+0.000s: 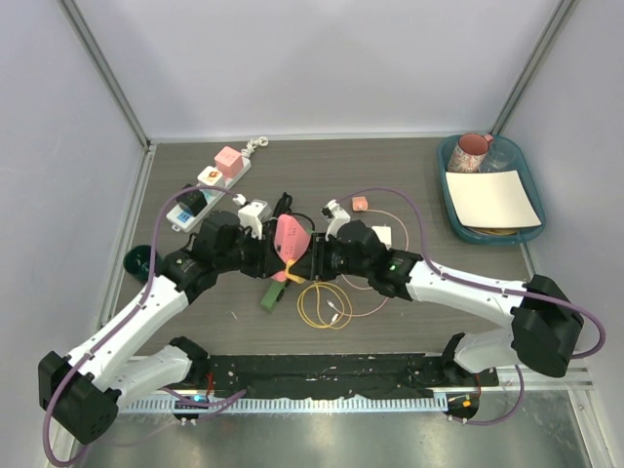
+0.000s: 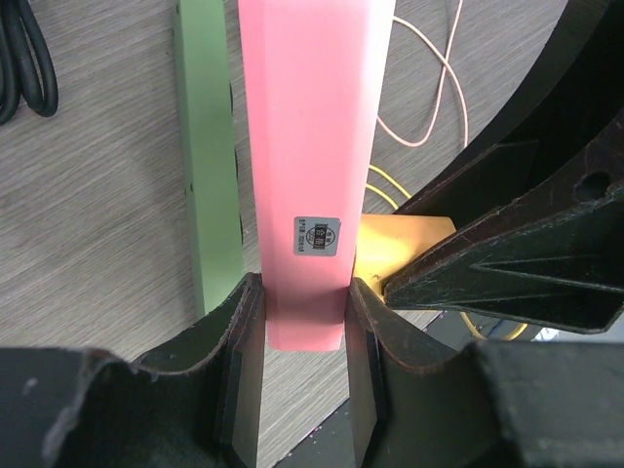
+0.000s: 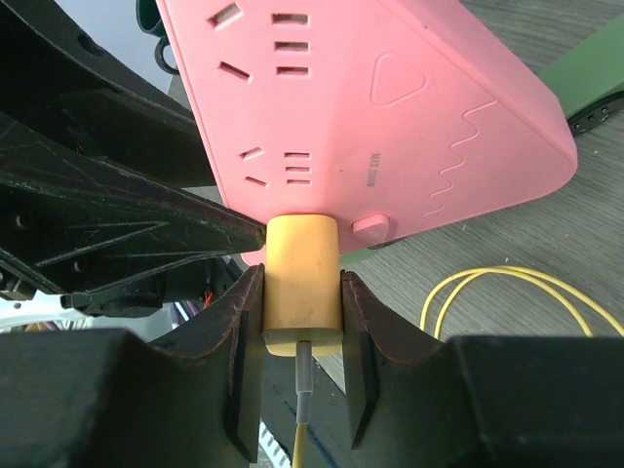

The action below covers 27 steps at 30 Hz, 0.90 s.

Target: Pull the plug off the socket

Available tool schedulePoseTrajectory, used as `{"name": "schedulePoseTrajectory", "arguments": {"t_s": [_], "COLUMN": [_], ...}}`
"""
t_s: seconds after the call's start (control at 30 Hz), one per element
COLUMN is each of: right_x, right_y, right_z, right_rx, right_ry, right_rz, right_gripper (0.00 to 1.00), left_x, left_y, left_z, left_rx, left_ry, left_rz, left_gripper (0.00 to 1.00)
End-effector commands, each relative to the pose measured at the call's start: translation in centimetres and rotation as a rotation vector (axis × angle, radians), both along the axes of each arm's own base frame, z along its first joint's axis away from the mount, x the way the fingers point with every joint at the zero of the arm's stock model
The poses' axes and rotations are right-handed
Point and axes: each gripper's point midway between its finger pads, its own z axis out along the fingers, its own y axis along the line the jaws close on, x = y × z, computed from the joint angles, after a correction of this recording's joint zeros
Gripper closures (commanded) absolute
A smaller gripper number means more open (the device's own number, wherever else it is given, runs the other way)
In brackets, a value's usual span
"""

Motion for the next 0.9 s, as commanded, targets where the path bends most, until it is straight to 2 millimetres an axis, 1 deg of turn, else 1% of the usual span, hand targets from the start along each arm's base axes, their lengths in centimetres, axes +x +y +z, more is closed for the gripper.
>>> {"name": "schedulePoseTrajectory", "arguments": {"t_s": [0.0,0.07,0.13,0.27,0.3,0.37,0.4,0.63,0.87], "right_x": [0.1,-0.1,-0.1,-0.1,0.0,0.0,0.0,0.1,0.4], "right_y": [-2.2,-2.2,-2.1,-1.7,-1.7,-1.8,-1.8,-3.0,-3.9], "right_z": [0.4,-0.1,0.2,0.9,1.4,1.6,2.1,2.4,1.9], "right_rx": [-0.076,-0.087,-0.082,-0.073,-0.067,-0.072,-0.066,-0.103,-0.133], "right_ry": [-0.063,-0.047,-0.036,-0.035,-0.043,-0.048,-0.057,-0.084,-0.094], "right_rz": [-0.009,-0.003,-0.003,0.005,0.006,0.008,0.008,-0.008,-0.032], "right_gripper": [0.99,0.99,0.99,0.99,0.99,0.99,0.99,0.99,0.99], "left_x": [2.0,1.9,2.0,2.1,2.1,2.1,2.2,2.2,2.3], "left_y": [4.1,4.2,4.3,4.6,4.7,4.7,4.7,4.8,4.7], "left_z": [-0.8,-0.8,-0.9,-1.3,-1.3,-1.4,-1.3,-1.3,-0.9], "left_rx": [0.15,0.153,0.161,0.187,0.189,0.193,0.193,0.199,0.182], "left_ry": [-0.077,-0.081,-0.078,-0.062,-0.061,-0.056,-0.057,-0.055,-0.07], "left_rz": [0.145,0.147,0.155,0.166,0.167,0.167,0.172,0.178,0.177], "left_gripper": [1.0,1.0,1.0,1.0,1.0,1.0,1.0,1.0,1.0]}}
